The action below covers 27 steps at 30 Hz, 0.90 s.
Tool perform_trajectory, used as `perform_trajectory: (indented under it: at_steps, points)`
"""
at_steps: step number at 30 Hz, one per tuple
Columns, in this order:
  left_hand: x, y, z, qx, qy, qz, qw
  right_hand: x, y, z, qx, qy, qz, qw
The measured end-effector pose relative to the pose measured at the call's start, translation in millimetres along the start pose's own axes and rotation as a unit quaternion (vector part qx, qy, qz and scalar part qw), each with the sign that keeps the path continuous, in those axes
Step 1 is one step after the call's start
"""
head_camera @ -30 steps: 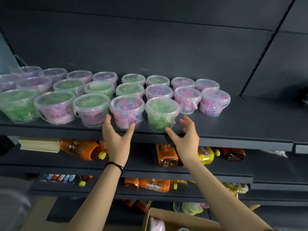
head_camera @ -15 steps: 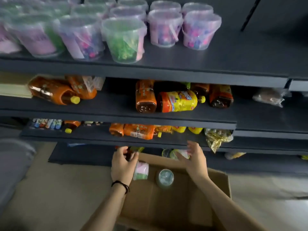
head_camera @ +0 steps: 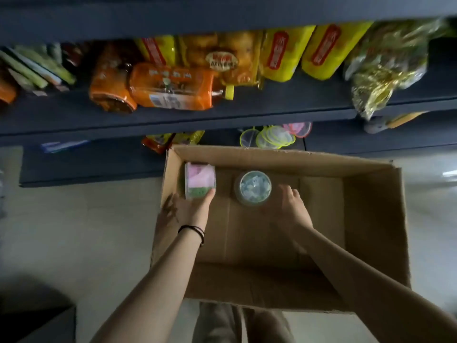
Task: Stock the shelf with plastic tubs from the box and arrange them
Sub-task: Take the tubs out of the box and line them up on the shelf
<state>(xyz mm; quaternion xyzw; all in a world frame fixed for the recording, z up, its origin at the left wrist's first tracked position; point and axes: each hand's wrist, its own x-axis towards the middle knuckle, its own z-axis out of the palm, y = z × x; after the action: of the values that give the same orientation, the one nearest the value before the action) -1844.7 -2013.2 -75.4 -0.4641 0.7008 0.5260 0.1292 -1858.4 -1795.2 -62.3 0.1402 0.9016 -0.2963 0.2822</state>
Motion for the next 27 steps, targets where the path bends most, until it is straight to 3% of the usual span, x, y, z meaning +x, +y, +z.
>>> perform_trajectory:
  at_steps: [5, 8, 10, 13, 17, 19, 22, 27]
  points:
    - [36, -13, 24, -0.107, -0.005, -0.109, 0.988, 46, 1, 47, 0.033, 0.011, 0.033, 0.999]
    - [49, -15, 43, -0.153, 0.058, -0.125, 0.979, 67, -8, 67, 0.058, 0.044, 0.057, 0.996]
    - [53, -15, 54, -0.097, 0.118, -0.104, 0.983, 77, -16, 79, 0.048, 0.065, 0.080, 0.994]
    - [60, -11, 64, -0.098, 0.147, -0.122, 0.977, 85, -26, 90, 0.026, 0.103, 0.103, 0.989]
    - [59, -18, 68, -0.092, 0.168, -0.095, 0.977, 69, -20, 96, 0.151, 0.155, 0.055, 0.975]
    - [54, -26, 66, -0.071, 0.142, -0.070, 0.985, 54, -11, 96, 0.201, 0.186, 0.004, 0.962]
    - [51, -41, 59, -0.071, 0.071, -0.020, 0.995, 38, 8, 97, 0.197, 0.222, 0.009, 0.955]
    - [47, -61, 49, -0.041, -0.018, 0.013, 0.999, 11, 41, 106, 0.159, 0.183, -0.001, 0.970]
